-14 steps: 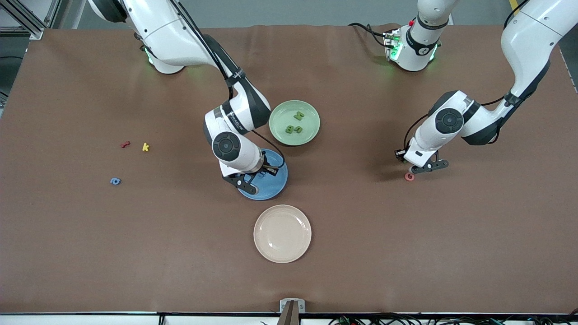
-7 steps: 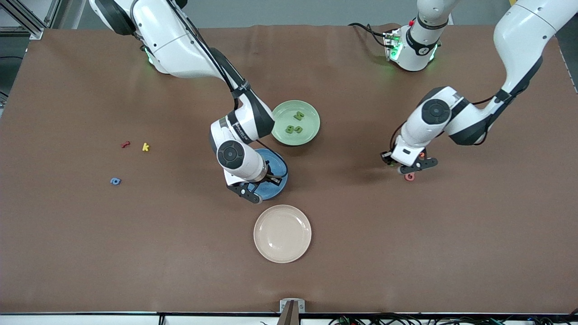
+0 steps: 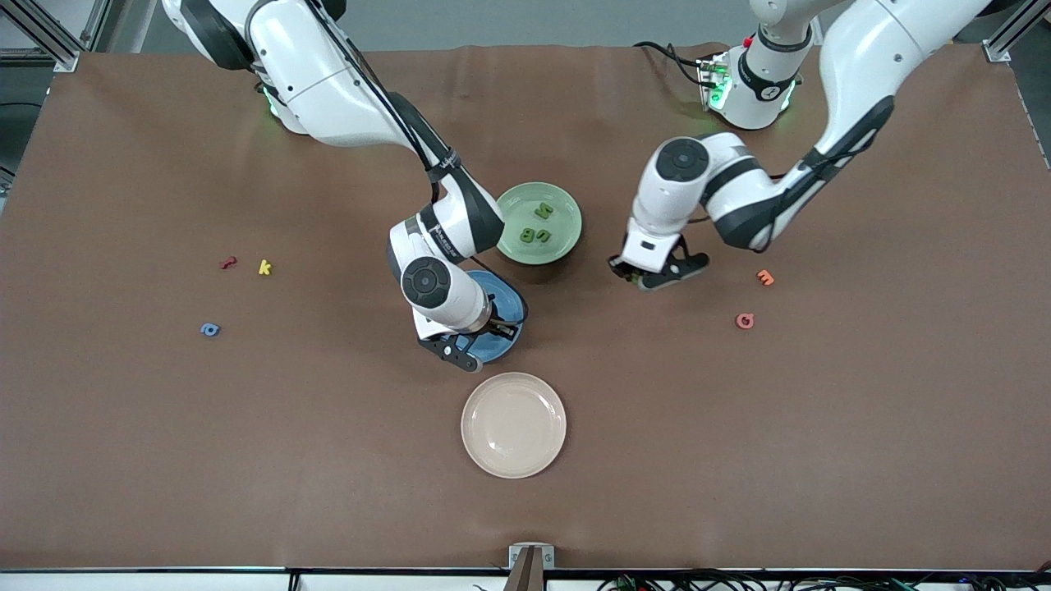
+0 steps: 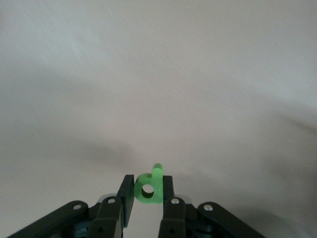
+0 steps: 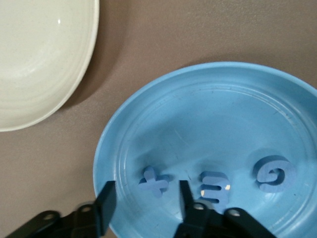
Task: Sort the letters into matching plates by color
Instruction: 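Carry the green d onto the green plate with the left gripper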
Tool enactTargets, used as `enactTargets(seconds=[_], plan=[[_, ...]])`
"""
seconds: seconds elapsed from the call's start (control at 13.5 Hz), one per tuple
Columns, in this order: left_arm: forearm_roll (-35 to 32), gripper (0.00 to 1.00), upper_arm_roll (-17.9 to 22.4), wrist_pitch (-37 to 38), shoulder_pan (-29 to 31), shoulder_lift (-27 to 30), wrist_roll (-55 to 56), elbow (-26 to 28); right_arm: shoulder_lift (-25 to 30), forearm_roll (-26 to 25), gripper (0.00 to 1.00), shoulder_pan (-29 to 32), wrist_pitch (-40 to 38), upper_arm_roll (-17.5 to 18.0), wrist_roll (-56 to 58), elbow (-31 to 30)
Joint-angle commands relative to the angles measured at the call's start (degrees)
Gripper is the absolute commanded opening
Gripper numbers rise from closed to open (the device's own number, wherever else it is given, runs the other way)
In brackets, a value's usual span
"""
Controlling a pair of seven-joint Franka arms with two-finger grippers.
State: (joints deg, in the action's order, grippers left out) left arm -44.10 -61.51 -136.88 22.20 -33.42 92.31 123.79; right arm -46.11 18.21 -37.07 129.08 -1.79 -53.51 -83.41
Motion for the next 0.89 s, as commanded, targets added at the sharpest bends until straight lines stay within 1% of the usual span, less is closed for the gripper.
enactTargets(seconds=[0.0, 0.15, 0.22, 0.3, 0.37, 0.44, 0.52, 0.59, 0.74, 0.81], plan=[[1.5, 0.0, 0.5, 1.4, -7.5, -2.0, 9.0, -3.2, 2.9, 0.8, 0.98, -0.2, -7.4, -0.7, -0.3, 0.5], [1.5, 0.0, 1.4, 1.4, -12.9, -3.6, 15.2, -4.0, 7.1, 0.5, 0.99, 0.8, -14.5, -1.5, -0.1, 0.2], [1.5, 0.0, 3.0, 1.4, -16.0, -3.7, 18.0, -4.2, 9.3, 0.3, 0.99, 1.1, -18.8, -3.3, 0.5, 0.1], [1.4, 0.02, 4.5, 1.4, -18.7, -3.7, 19.7, -4.3, 11.1, -0.9, 0.99, 1.3, -21.3, -4.3, 2.3, -0.3], [1.4, 0.08, 5.7, 1.4, -20.6, -3.8, 20.9, -4.3, 12.7, -2.2, 1.0, 1.5, -23.9, -5.6, 4.6, -0.8], [1.4, 0.39, 6.9, 1.4, -21.4, -3.9, 21.6, -4.4, 14.1, -2.4, 1.0, 2.4, -25.4, -6.6, 6.9, -1.5], [1.5, 0.87, 7.4, 1.4, -21.7, -4.5, 21.9, -4.7, 15.7, -2.4, 1.0, 3.6, -26.5, -7.3, 9.9, -2.5], [1.5, 1.0, 7.5, 1.4, -21.7, -4.7, 22.9, -5.6, 16.8, -2.5, 1.0, 5.4, -27.2, -7.5, 13.3, -3.7], [1.5, 1.0, 7.5, 2.0, -21.9, -5.1, 22.8, -7.9, 18.9, -3.2, 1.0, 9.4, -27.3, -7.9, 19.9, -5.8], [1.5, 1.0, 7.5, 3.5, -21.8, -5.0, 22.5, -9.6, 19.8, -5.4, 1.0, 11.2, -27.3, -7.8, 22.3, -6.2]])
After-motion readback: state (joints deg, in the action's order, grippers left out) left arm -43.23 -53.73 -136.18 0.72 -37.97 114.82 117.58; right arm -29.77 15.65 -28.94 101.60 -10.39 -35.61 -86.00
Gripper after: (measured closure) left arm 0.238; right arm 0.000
